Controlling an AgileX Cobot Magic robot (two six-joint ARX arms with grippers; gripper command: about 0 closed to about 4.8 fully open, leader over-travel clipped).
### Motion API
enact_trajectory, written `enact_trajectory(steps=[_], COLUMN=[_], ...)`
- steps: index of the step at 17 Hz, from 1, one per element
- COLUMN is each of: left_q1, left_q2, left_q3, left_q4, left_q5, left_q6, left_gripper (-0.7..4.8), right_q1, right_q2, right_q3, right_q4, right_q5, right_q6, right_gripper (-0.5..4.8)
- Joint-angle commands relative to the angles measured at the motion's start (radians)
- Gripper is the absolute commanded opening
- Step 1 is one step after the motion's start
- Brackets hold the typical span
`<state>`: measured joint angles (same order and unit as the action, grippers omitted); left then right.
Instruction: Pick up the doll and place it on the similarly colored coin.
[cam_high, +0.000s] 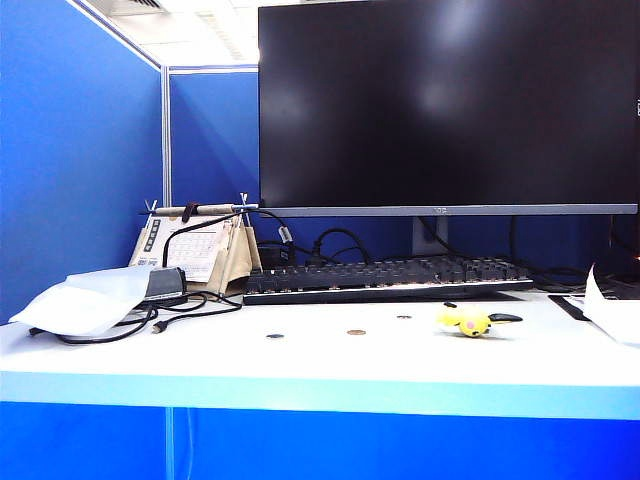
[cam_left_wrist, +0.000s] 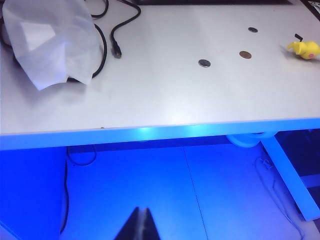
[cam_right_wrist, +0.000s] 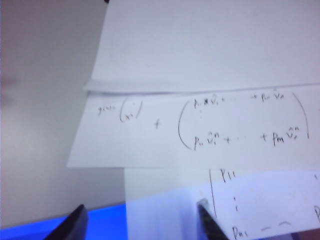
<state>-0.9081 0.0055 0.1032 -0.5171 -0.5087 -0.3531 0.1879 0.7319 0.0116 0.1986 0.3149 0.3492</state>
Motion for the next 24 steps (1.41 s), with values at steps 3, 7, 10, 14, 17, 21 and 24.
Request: enact_trajectory(steps=[3,7,10,14,17,21,24], left_q1=[0.001,0.001,0.001,0.001,0.001,0.001,0.001], left_q2=[0.0,0.0,0.0,0.0,0.0,0.0,0.0], left_q3=[0.002,0.002,0.002,0.002,0.002,0.002,0.002], left_q4=[-0.007,-0.007,-0.007,-0.007,-0.007,-0.007,-0.006], left_q5=[0.0,0.0,0.0,-0.001,-0.001,-0.001,-0.003], left_q6=[0.002,0.002,0.002,0.002,0.002,0.002,0.002], left_gripper=[-0.04,-0.04,-0.04,-0.04,-0.04,-0.04,-0.04], right_q1=[0.001,0.001,0.002,0.002,0.002,0.002,0.002], right_q2=[0.0,0.0,-0.002,0.009,0.111,0.454,0.698], right_q3=[0.002,0.002,0.005,0.132,0.319,0.531,0.615], right_q4=[0.003,0.003,0.123,0.379,0.277,0.238,0.221], right_q5=[0.008,0.007,-0.177,-0.399,-0.478,-0.582,-0.624], right_q6=[-0.004,-0.004,0.029,-0.001,-0.103,-0.119,-0.122], right_gripper=[2.79,2.78,2.78,2.71,2.77,4.79,4.79])
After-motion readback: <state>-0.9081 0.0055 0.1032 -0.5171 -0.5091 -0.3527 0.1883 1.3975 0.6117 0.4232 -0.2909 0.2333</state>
